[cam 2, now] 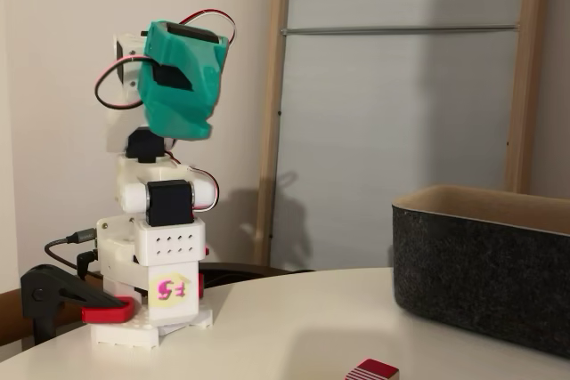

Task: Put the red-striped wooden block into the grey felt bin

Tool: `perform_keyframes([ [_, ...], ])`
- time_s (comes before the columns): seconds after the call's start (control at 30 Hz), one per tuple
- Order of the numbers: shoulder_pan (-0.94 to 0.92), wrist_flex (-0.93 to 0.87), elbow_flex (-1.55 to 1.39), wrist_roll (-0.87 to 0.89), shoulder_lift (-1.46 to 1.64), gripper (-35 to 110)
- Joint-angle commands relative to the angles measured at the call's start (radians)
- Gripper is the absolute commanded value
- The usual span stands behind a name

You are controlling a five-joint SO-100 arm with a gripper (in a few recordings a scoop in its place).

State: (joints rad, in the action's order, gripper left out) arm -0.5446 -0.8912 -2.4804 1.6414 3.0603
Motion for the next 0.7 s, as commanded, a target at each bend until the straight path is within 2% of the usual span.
perform_keyframes([
  [0.0,-0.006,-0.051,0.029,0.015,-0.008,4],
  [0.07,-0.011,-0.091,0.037,0.107,-0.008,11],
  [0.17,-0.014,-0.089,0.058,0.137,-0.005,10],
  [0.67,0.328,-0.169,0.058,-0.075,-0.011,11],
])
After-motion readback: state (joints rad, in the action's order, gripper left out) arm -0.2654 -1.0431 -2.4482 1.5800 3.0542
